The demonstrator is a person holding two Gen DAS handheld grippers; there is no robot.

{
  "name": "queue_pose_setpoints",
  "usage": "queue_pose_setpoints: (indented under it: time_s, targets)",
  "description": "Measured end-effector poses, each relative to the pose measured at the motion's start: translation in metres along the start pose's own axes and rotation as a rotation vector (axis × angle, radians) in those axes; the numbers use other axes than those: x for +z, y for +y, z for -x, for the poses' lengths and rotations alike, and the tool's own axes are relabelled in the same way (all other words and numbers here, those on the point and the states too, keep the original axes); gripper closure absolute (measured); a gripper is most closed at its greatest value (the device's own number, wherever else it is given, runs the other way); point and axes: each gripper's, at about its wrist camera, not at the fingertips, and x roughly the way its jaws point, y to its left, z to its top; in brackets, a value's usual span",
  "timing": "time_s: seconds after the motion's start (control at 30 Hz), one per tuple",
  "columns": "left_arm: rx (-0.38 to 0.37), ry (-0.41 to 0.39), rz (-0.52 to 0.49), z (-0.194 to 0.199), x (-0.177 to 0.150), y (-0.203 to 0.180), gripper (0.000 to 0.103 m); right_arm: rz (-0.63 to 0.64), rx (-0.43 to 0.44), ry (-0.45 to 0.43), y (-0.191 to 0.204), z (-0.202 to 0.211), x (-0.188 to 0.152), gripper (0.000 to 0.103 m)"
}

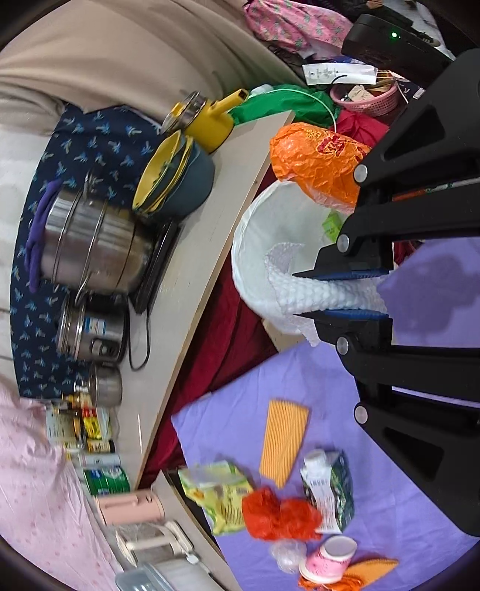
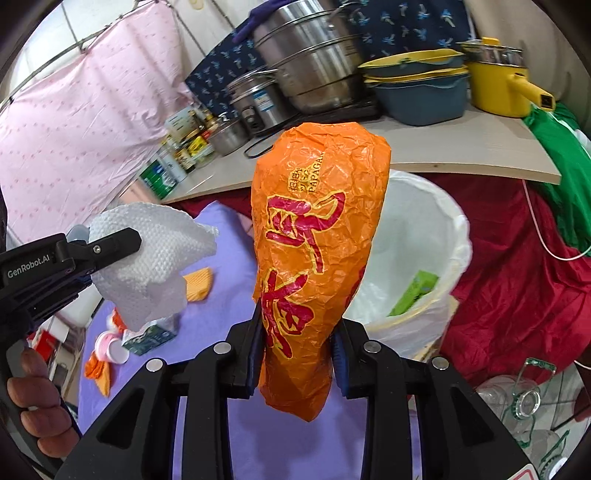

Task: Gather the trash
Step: 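Carry the orange bag and white wrap over the bin with both grippers, then open both grippers to drop the orange bag and white wrap into the bin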

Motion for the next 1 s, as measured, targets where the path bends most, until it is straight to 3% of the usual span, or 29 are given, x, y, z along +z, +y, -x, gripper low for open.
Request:
queue_pose_setpoints:
  time_s: [0.27, 0.57, 0.6, 0.67, 0.73, 0.9, 1.0]
  targets:
    - [-0.046, 0.050, -0.048, -0.040, 0.002, -0.043, 0.091, -0.050, -0.041, -0.014, -0.041, 0.000, 0.010, 0.073]
    - [-0.073, 0.101, -0.037, -0.077, 0.003, -0.056, 0.090, -0.063, -0.077, -0.013, -0.058, -0.018, 0.024, 0.071]
    - [-0.074, 0.108, -0.034, -0.081, 0.003, -0.055, 0.088, -0.062, -0.081, -0.012, -0.058, -0.021, 0.026, 0.070]
    - [-0.074, 0.125, -0.023, -0.087, 0.005, -0.052, 0.067, -0.057, -0.083, -0.007, -0.058, -0.027, 0.029, 0.069]
    - [-0.061, 0.108, -0.008, -0.087, 0.007, -0.049, 0.053, -0.054, -0.087, -0.008, -0.056, -0.033, 0.031, 0.067]
    - [-0.031, 0.078, 0.002, -0.080, 0.011, -0.039, 0.044, -0.051, -0.086, -0.011, -0.051, -0.041, 0.033, 0.051]
    - [-0.017, 0.067, 0.025, -0.076, 0.012, -0.029, 0.042, -0.052, -0.084, -0.014, -0.048, -0.041, 0.032, 0.049]
